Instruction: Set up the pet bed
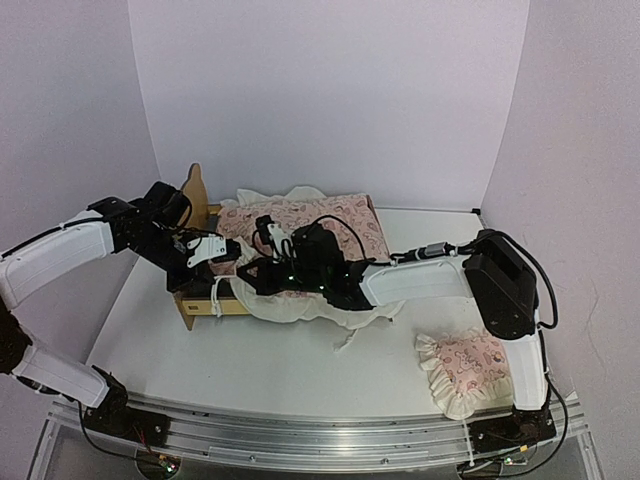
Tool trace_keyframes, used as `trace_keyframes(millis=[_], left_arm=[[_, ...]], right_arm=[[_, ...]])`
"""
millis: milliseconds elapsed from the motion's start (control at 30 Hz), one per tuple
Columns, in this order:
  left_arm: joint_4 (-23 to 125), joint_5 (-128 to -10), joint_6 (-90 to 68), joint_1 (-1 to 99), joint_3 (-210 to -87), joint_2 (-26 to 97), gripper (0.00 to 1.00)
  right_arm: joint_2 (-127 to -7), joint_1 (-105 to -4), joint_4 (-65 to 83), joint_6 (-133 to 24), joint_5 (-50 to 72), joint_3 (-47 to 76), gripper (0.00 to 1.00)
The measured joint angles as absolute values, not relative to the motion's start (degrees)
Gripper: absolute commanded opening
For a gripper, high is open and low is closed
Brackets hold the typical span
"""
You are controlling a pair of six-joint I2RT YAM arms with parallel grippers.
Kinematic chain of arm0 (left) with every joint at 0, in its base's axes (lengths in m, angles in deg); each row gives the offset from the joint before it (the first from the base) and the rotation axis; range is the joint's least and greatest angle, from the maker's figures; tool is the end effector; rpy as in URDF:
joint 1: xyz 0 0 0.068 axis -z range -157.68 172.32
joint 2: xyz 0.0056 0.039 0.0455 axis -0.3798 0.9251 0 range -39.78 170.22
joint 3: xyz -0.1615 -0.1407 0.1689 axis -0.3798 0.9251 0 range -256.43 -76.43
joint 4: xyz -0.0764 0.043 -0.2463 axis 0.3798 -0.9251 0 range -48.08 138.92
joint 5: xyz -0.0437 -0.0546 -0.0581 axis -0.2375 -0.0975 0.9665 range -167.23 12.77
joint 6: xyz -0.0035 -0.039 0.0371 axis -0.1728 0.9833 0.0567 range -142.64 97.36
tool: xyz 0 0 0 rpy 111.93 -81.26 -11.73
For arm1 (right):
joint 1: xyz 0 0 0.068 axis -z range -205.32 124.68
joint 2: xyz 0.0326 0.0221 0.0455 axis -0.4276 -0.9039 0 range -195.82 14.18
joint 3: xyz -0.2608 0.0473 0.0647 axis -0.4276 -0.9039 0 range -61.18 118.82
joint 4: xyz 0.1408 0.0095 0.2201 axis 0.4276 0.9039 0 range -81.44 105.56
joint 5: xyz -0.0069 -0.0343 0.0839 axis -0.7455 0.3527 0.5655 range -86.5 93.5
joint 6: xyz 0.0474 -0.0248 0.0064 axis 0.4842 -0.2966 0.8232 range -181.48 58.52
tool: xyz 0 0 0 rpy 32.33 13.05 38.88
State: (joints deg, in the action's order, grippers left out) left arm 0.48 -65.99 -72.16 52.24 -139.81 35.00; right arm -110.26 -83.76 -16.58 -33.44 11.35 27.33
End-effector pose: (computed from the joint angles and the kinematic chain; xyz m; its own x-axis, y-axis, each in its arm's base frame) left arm 0.2197 -0.1344 0.2844 -0.0498 0.8894 -0.4544 0.9427 0.1921 0.2727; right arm 0.2629 0.4373 0.2156 -0.5164 0.0491 -0.8550 -0.7609 0.4317 0.4844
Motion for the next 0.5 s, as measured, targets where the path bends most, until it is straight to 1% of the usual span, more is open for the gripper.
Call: trace_keyframes(millis=[67, 133, 233, 333, 500], left_arm=[[-1.3, -62.8, -70.8, 52.2, -142.6, 35.5, 0.0], [-2.1, -60.0, -69.2, 52.2, -143.8, 35.6, 0.0], [-3.0, -57.3, -67.3, 52.2, -143.8, 35.8, 0.0], [-3.7, -55.3, -65.9, 52.2, -143.8, 36.1, 0.0], [-3.7, -53.2, -64.6, 52.2, -143.8, 37.0, 0.0]], right_arm=[[-110.3, -83.7, -16.4, -34.1, 11.9, 27.3, 0.27], [-109.9, -83.5, -15.9, -34.8, 12.4, 27.0, 0.33], [-106.9, -83.5, -14.9, -37.0, 13.7, 23.4, 0.37], [-102.9, -83.6, -14.3, -39.3, 16.1, 19.8, 0.36], [-101.2, -85.4, -17.5, -42.9, 19.4, 18.6, 0.26]])
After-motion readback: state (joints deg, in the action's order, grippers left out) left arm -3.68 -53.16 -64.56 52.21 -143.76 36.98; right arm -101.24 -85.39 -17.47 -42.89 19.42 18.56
